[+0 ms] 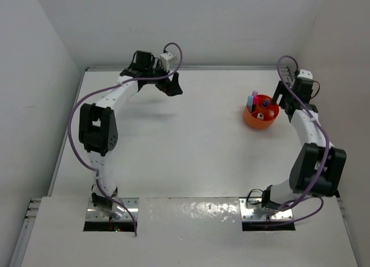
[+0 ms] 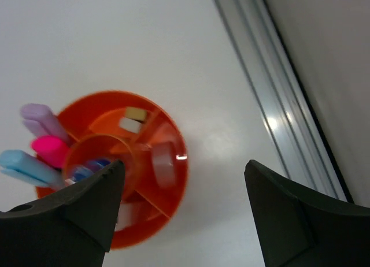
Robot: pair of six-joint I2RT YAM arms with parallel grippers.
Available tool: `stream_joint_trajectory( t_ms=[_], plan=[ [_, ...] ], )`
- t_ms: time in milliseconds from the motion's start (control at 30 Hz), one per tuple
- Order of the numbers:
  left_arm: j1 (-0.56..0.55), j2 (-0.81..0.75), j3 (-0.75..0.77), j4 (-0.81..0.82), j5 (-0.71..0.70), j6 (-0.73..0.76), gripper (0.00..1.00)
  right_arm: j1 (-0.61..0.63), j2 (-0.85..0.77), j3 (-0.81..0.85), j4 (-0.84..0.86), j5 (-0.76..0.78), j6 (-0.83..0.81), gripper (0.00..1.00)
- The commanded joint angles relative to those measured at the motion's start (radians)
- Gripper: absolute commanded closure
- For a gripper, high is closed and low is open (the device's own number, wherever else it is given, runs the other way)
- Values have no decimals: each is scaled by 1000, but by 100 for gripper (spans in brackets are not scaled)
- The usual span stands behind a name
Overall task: Sort the stationery into containers
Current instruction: Reset both arms
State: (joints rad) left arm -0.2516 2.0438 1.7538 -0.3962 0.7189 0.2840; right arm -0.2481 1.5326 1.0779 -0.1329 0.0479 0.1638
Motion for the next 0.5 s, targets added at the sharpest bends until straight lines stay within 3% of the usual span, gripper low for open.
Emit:
stream_joint_trajectory(
  t_ms=[0, 133, 200, 233, 300, 333, 467],
  plan=[
    [43, -106, 42, -36, -93, -31, 0, -16, -133, -93, 1, 281, 192, 18],
    [71, -195, 20, -93, -278, -43, 0, -40, -288, -205, -71, 400, 353, 6],
    [90, -237, -22, -122, -461, -80, 0, -71, -389, -288, -115, 391, 393, 1],
    [107, -293, -92, -127, -575, -95, 0, -88, -429, -306, -141, 374, 445, 1],
    [126, -403, -192, -135, -669, -100, 0, -123, -545, -364, -201, 359, 488, 1],
    [147, -445, -312, -133, -714, -95, 0, -123, -586, -389, -209, 365, 491, 1],
    [233, -676, -614, -164, -728, -112, 0, -123, -736, -476, -311, 351, 511, 1]
  ],
)
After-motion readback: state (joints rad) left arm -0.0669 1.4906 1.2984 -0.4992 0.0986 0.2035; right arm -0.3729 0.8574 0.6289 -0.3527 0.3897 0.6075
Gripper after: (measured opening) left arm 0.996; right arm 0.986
